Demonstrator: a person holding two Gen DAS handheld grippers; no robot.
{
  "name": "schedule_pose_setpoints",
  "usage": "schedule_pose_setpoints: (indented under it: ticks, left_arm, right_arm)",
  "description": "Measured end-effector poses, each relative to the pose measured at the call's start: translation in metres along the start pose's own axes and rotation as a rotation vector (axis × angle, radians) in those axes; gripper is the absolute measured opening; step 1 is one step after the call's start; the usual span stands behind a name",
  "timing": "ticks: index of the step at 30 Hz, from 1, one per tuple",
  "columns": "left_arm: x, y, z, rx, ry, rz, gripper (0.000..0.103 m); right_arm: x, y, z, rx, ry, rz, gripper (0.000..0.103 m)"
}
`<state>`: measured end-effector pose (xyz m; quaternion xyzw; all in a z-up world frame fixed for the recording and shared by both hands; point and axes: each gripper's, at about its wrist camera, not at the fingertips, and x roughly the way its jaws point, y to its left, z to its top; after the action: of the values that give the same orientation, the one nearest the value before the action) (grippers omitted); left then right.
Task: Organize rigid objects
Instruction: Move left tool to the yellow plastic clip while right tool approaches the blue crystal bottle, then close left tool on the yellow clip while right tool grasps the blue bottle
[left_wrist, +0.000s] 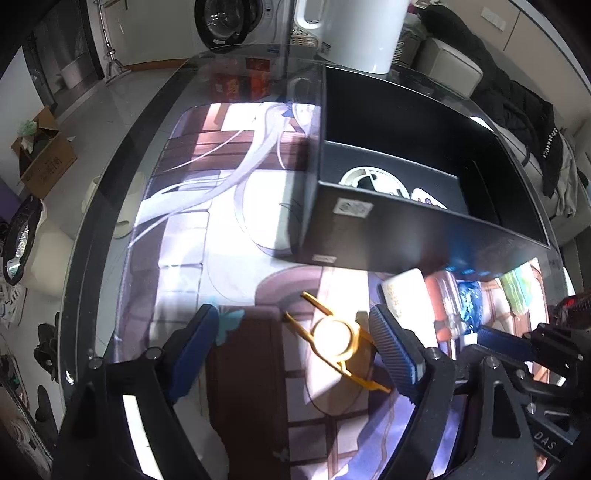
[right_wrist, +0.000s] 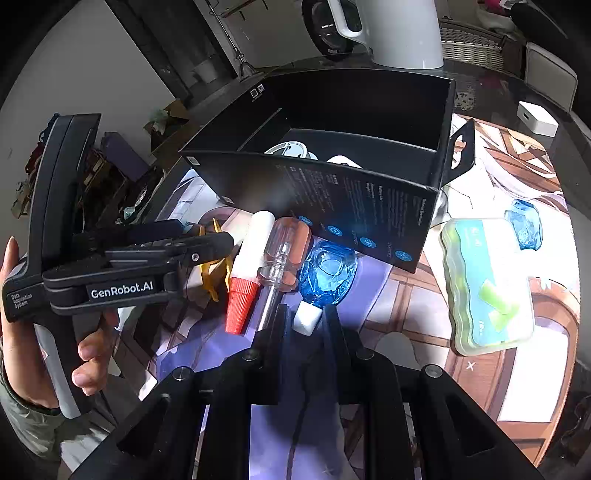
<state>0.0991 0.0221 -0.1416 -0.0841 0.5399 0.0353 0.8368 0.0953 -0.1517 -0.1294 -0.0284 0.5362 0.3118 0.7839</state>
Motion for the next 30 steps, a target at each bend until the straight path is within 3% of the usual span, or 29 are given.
schedule_pose_setpoints:
  ticks: [7, 24, 25, 27, 28, 29, 30]
  left_arm:
    - [0.008, -0.011, 0.001, 0.055, 0.0, 0.063, 0.085]
    - [-0.009, 0.005, -0.035, 0.112, 0.045, 0.039, 0.085]
    - [-0.011, 0.003, -0.037, 0.122, 0.043, 0.034, 0.078]
    - [-0.015, -0.003, -0.037, 0.158, 0.025, 0.022, 0.056]
    - [-0.018, -0.006, -0.037, 0.173, 0.018, 0.015, 0.037]
    - [-0.019, -0.008, -0.036, 0.178, 0.018, 0.01, 0.028]
    - [-0.019, -0.008, -0.034, 0.176, 0.019, 0.003, 0.027]
  right_arm:
    - [-0.003, -0.003, -0.001, 0.01, 0.006, 0.008, 0.017]
    - [-0.007, -0.001, -0.004, 0.019, 0.009, 0.022, 0.017]
    - [-0.008, 0.0, -0.003, 0.017, 0.006, 0.019, 0.017]
    - [-0.01, 0.001, -0.002, 0.016, -0.002, 0.013, 0.018]
    - [-0.012, -0.001, 0.0, 0.024, -0.011, 0.009, 0.019]
    - [-0.013, -0.004, 0.001, 0.034, -0.018, 0.009, 0.023]
    - [-0.015, -0.007, 0.002, 0.046, -0.026, 0.008, 0.026]
